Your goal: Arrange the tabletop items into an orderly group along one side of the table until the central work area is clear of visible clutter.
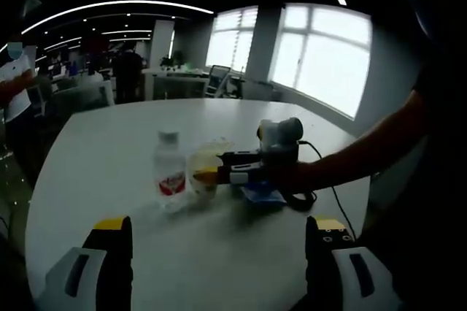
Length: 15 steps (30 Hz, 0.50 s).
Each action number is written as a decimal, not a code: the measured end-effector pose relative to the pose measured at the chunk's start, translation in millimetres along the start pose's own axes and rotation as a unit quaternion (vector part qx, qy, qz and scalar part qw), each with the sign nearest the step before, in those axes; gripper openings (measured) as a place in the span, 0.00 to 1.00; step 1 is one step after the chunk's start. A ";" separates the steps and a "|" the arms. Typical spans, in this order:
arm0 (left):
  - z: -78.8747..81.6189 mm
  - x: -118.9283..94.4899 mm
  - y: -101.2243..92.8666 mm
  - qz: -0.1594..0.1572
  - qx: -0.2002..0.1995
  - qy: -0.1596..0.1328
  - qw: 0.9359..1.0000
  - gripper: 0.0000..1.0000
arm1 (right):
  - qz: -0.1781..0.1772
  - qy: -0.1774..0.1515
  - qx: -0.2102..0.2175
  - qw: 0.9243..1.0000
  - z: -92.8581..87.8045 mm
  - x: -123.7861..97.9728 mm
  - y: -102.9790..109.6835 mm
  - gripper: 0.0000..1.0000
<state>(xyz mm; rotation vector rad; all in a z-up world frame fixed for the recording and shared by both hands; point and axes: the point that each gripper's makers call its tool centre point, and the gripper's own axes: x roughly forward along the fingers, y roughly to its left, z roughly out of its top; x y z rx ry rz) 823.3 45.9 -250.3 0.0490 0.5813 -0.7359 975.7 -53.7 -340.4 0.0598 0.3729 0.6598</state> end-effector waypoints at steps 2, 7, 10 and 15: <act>0.2 0.4 -1.0 0.001 -0.001 0.001 1.000 0.97 | 0.000 0.004 0.000 1.000 -4.4 0.2 -1.2 0.39; -0.2 2.6 -1.4 0.001 -0.002 0.003 1.000 0.97 | 0.000 0.000 0.003 1.000 -4.9 -0.4 -2.0 0.40; -0.6 4.1 -1.5 -0.001 -0.002 0.004 1.000 0.97 | 0.001 0.007 0.003 1.000 -8.2 0.5 -1.9 0.42; -0.1 6.2 -2.8 -0.002 -0.003 0.003 1.000 0.97 | 0.003 0.019 0.000 1.000 -14.9 0.0 -1.2 0.44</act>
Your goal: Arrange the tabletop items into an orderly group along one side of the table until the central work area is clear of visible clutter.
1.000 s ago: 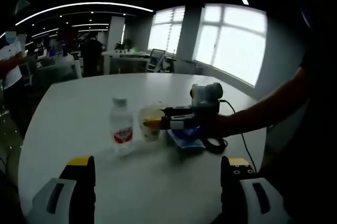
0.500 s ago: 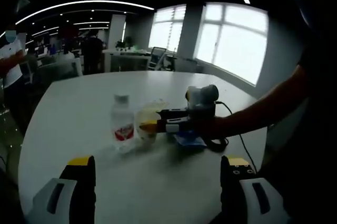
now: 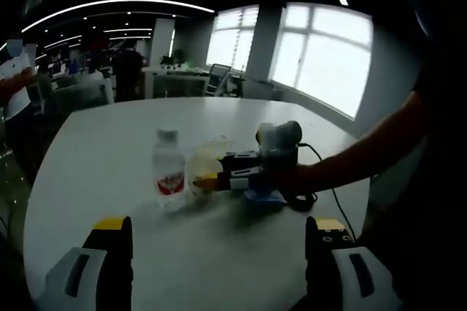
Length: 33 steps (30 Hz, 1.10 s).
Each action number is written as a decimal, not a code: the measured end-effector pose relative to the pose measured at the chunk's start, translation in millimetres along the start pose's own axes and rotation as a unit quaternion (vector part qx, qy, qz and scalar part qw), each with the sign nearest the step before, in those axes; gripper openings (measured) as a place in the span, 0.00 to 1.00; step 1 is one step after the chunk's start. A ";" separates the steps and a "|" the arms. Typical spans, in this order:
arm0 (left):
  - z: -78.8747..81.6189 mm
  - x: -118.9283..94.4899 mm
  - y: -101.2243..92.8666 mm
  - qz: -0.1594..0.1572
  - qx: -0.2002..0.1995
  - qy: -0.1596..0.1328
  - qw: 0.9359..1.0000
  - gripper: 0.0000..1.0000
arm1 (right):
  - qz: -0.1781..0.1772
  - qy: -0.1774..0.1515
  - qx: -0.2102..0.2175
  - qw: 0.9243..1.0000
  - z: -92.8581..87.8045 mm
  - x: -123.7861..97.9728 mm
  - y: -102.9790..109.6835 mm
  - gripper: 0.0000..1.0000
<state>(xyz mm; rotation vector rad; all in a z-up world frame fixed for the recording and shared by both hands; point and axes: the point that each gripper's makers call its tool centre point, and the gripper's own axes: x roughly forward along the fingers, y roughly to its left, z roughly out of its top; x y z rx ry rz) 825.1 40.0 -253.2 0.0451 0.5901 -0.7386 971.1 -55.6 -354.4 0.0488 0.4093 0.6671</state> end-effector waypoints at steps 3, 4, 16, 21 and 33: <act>-1.0 0.4 0.5 0.000 0.000 0.002 1.000 0.97 | 0.001 0.004 0.000 1.000 -1.4 -1.4 -0.4 0.44; -1.2 0.4 0.6 0.000 0.000 0.002 1.000 0.97 | 0.001 0.005 -0.001 1.000 -1.4 -1.4 -0.6 0.44; -1.1 2.1 -0.2 0.000 0.001 0.000 1.000 0.97 | 0.003 0.010 0.002 1.000 -2.8 -5.9 -1.6 0.52; -0.3 2.7 -1.2 -0.002 0.003 -0.002 1.000 0.97 | 0.002 0.004 0.003 1.000 3.9 -12.0 -1.3 0.58; 4.0 2.1 -9.5 -0.004 0.011 -0.010 1.000 0.98 | 0.011 -0.003 -0.032 0.999 22.1 -54.7 8.8 0.73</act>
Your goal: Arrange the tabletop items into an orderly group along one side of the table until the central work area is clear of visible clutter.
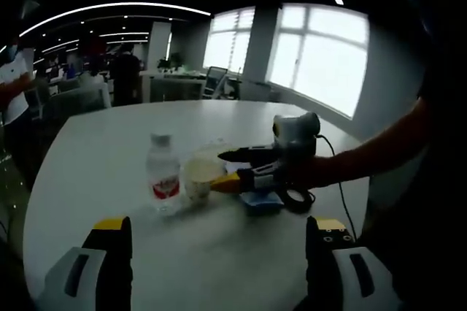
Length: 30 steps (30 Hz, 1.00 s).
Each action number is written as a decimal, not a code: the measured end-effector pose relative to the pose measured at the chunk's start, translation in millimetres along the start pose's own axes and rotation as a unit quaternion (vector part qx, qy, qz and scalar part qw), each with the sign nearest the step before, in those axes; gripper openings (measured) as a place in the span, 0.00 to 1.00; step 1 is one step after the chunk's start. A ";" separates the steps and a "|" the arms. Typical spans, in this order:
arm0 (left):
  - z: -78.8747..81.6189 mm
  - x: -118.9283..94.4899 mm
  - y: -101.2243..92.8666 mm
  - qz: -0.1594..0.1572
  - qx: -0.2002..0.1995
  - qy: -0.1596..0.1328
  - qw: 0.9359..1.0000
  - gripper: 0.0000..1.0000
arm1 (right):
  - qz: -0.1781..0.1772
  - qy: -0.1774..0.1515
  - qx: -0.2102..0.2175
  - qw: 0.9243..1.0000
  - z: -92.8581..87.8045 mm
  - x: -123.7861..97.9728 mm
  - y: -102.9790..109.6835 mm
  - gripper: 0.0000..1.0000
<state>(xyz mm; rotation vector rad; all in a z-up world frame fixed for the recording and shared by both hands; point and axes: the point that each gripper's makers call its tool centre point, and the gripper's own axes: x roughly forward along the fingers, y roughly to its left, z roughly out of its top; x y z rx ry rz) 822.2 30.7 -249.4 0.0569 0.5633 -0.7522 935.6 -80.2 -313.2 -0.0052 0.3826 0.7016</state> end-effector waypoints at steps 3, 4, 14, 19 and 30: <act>0.9 0.8 -4.7 -0.002 0.003 -0.002 1.000 0.99 | -0.001 0.001 0.001 1.000 1.1 -14.2 -0.6 0.79; 1.3 0.9 -6.5 -0.004 0.004 -0.003 1.000 0.99 | -0.001 0.002 0.000 1.000 -0.6 -15.7 -2.1 0.81; -0.7 1.5 -19.0 -0.014 0.012 -0.005 1.000 0.99 | -0.014 -0.003 0.000 1.000 5.4 -68.4 -2.3 1.00; -2.1 0.2 -21.8 -0.012 0.013 -0.005 1.000 1.00 | -0.024 0.007 0.007 1.000 3.2 -93.5 -6.6 1.00; -4.4 -3.3 -22.3 -0.003 0.015 -0.010 1.000 1.00 | -0.074 0.002 0.014 0.997 -3.3 -163.8 -26.1 1.00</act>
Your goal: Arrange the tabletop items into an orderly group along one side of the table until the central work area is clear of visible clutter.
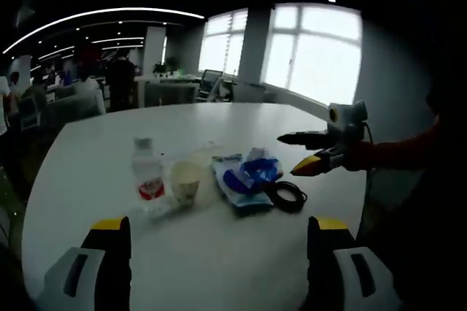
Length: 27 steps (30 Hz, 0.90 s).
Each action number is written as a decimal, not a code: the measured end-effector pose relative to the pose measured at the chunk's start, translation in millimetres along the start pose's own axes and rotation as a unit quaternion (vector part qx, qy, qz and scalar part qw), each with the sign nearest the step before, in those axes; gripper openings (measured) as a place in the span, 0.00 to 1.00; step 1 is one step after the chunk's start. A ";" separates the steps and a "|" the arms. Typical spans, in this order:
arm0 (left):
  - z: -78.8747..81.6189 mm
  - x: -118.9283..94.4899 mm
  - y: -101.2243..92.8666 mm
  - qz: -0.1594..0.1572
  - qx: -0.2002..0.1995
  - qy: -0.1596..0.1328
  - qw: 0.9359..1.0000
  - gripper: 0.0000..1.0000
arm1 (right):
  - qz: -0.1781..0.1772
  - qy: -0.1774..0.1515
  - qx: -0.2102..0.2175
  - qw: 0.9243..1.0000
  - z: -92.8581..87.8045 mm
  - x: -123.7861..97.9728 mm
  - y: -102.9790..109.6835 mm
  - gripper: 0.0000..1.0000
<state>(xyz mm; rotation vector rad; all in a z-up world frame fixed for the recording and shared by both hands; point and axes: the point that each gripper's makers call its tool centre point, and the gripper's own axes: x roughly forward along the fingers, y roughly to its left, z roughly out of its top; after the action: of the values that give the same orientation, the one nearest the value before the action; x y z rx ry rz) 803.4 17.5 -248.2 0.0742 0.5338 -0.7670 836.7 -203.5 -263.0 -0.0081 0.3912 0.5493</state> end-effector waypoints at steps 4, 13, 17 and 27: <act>0.5 0.8 -3.2 0.004 -0.003 -0.002 1.000 1.00 | -0.012 -0.001 -0.001 1.000 -4.5 -17.8 -9.3 1.00; -0.9 2.4 -6.7 0.003 0.007 -0.004 1.000 1.00 | -0.035 0.018 0.004 0.999 -21.6 -52.7 -28.7 1.00; -3.1 1.7 -5.5 0.006 0.001 -0.009 1.000 1.00 | -0.044 0.024 -0.002 0.999 -26.7 -66.5 -35.4 1.00; -4.1 -0.6 -9.7 0.007 0.002 -0.014 1.000 1.00 | -0.052 0.040 0.005 0.998 -36.9 -95.9 -40.3 1.00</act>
<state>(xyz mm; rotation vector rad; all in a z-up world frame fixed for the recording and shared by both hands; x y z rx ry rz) 794.7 11.9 -250.3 0.0704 0.5050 -0.7536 769.0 -290.7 -266.2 -0.0417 0.4697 0.4452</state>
